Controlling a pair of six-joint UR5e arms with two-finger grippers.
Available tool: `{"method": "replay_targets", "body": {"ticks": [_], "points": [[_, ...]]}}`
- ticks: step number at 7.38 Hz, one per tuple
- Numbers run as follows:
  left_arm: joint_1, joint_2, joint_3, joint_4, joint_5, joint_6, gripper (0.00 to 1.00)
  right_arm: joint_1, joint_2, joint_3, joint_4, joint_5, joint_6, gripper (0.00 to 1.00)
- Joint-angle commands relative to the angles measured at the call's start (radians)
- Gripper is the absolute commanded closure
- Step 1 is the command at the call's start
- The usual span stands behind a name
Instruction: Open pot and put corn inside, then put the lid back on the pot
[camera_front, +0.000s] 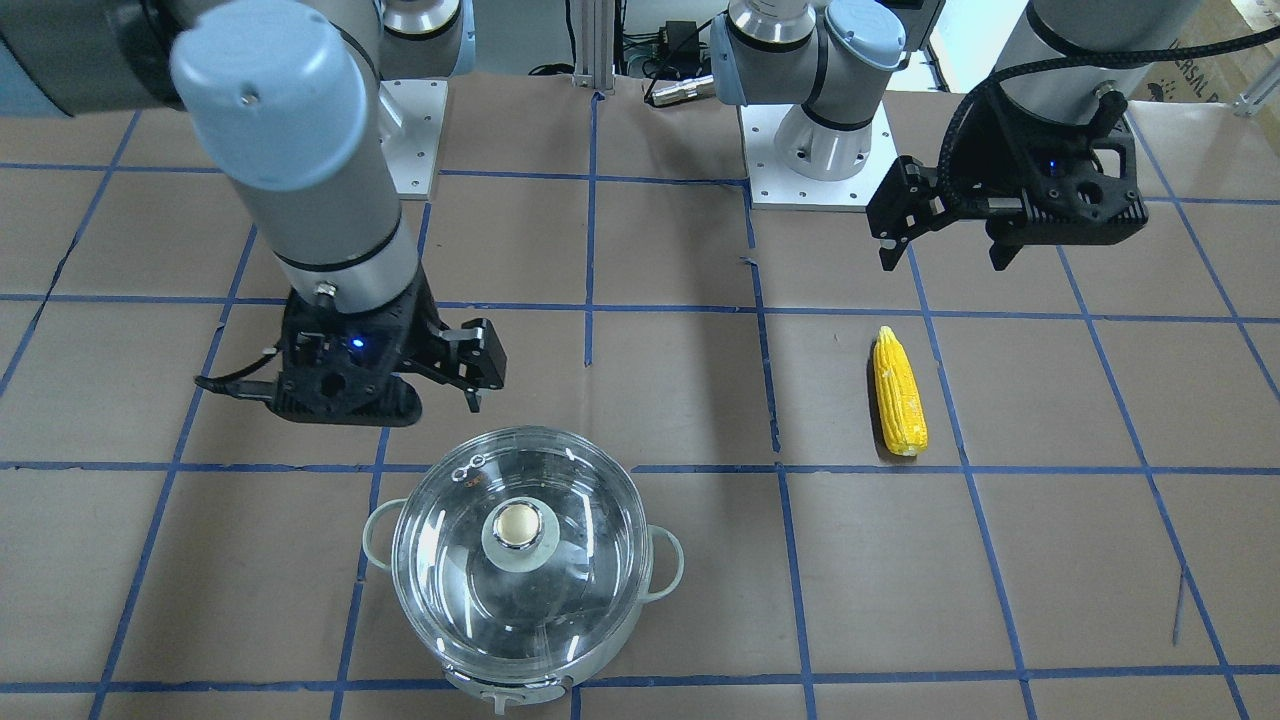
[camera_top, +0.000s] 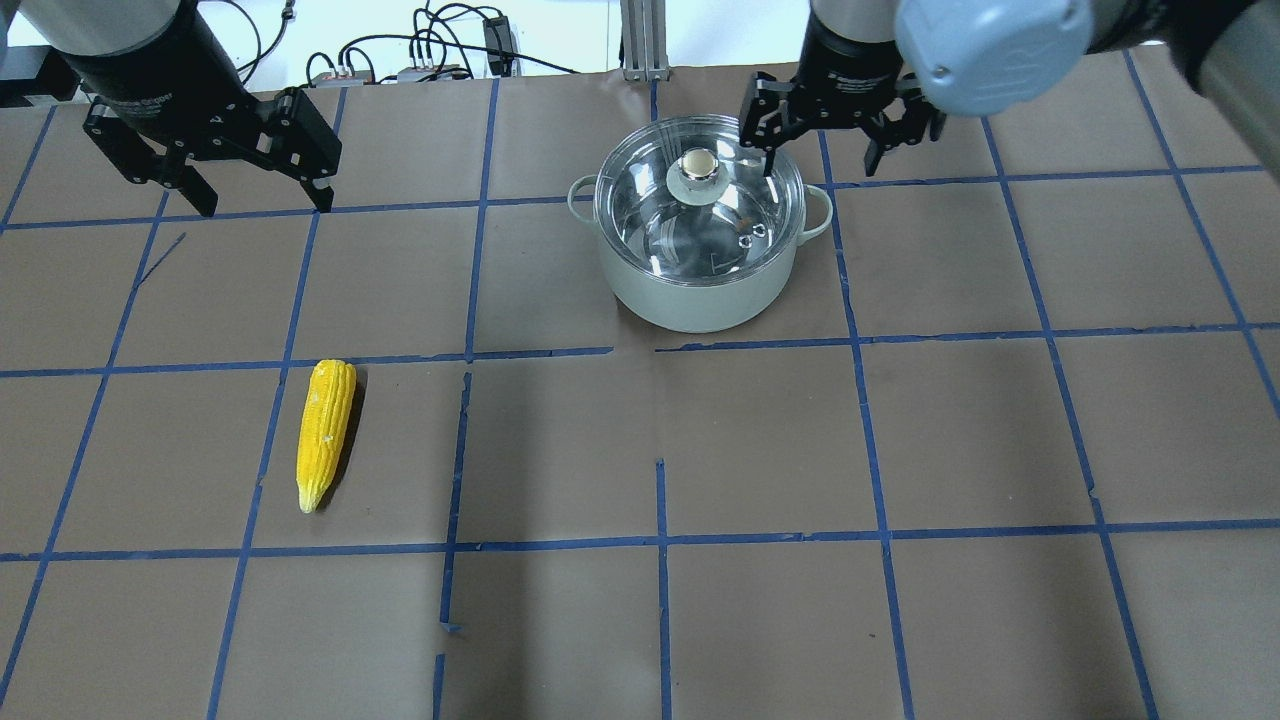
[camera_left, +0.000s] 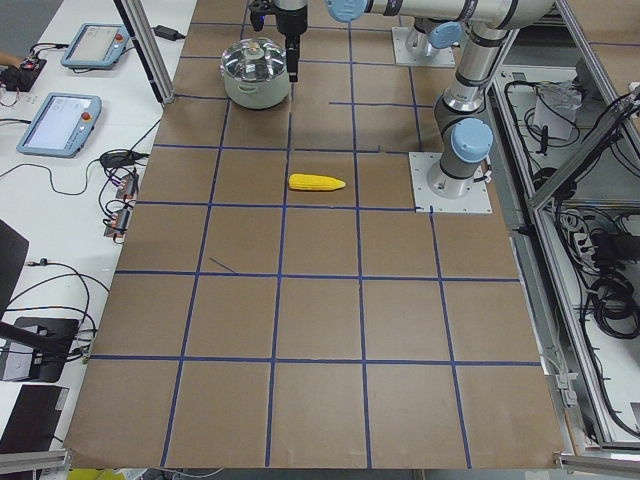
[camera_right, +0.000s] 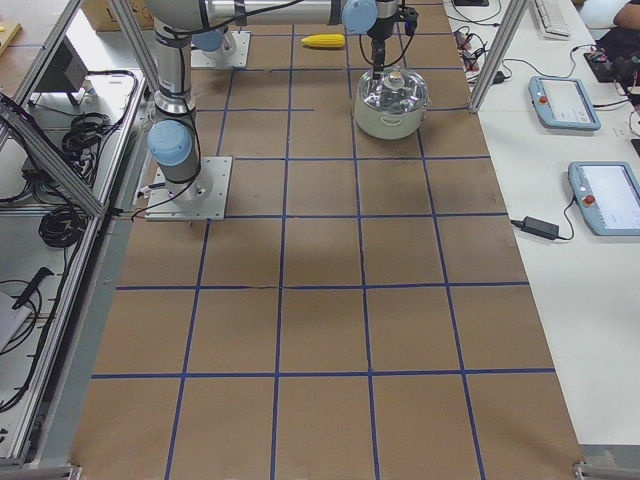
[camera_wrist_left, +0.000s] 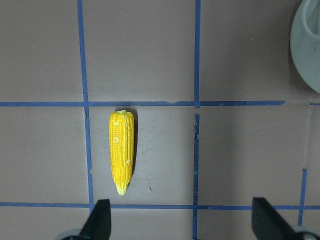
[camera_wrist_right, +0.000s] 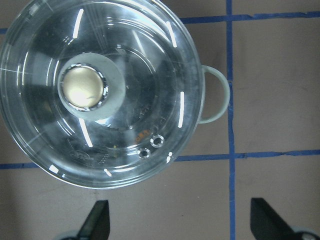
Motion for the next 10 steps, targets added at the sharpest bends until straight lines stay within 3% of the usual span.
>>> {"method": "replay_targets", "body": {"ticks": [1, 4, 8, 9, 10], "points": [[0.000, 0.000, 0.000, 0.000, 0.001, 0.000, 0.00, 0.042, 0.147, -0.116, -0.002, 0.002, 0.011, 0.00], [0.000, 0.000, 0.000, 0.000, -0.001, 0.000, 0.00, 0.064, 0.254, -0.233, -0.010, 0.002, 0.014, 0.00], [0.000, -0.001, 0.000, 0.000, -0.001, 0.001, 0.00, 0.062, 0.287, -0.241, -0.007, -0.001, 0.008, 0.03], [0.000, -0.001, 0.000, 0.000, 0.004, 0.005, 0.00, 0.062, 0.287, -0.235, -0.006, -0.001, 0.006, 0.06], [0.000, -0.001, 0.000, 0.002, 0.001, 0.005, 0.00, 0.062, 0.287, -0.237, -0.005, -0.001, 0.008, 0.16]]}}
